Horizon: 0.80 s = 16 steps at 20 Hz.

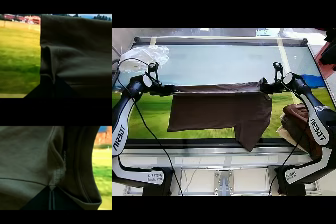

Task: Fold the shirts.

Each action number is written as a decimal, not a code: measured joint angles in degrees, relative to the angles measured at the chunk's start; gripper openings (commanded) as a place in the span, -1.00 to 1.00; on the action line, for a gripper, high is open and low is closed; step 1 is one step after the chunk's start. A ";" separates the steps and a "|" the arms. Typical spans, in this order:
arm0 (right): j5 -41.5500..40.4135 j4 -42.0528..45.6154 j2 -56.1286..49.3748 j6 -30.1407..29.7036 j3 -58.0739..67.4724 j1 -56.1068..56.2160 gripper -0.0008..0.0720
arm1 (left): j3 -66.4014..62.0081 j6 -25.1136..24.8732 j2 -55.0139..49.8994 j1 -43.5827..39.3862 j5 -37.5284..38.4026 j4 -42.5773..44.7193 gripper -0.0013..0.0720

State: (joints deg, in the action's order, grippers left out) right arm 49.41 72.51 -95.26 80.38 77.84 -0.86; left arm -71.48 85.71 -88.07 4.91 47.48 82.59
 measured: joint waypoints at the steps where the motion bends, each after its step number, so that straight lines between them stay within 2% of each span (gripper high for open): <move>1: 0.48 0.76 -0.04 0.37 0.00 0.00 -0.91 | 0.26 0.00 -0.02 0.00 0.48 0.13 -0.93; 6: 2.75 2.82 -1.16 1.86 -1.25 0.04 -0.90 | 1.68 0.00 -0.50 0.00 1.81 0.22 -0.92; 7: 3.15 2.95 -1.29 2.16 -2.08 0.07 -0.81 | 1.86 -0.02 -0.74 0.00 2.14 0.13 -0.67; 8: 3.26 3.08 -1.42 2.62 -2.82 0.07 -0.60 | 1.92 -0.07 -1.01 0.00 2.51 0.07 0.15; 9: 3.56 3.37 -1.51 3.19 -3.48 0.07 -0.26 | 2.01 -0.09 -1.20 0.00 2.69 0.04 0.80; 10: 3.69 3.61 -1.49 3.67 -3.89 0.07 -0.10 | 2.03 -0.07 -1.38 0.02 3.06 -0.11 0.89; 16: 6.43 4.52 4.37 5.05 -2.40 -0.20 -0.08 | -1.81 0.50 -1.07 0.07 4.59 -0.31 0.89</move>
State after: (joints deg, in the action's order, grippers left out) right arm 55.83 77.03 -90.89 85.43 75.44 -1.06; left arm -73.30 86.21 -89.14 4.97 52.07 82.28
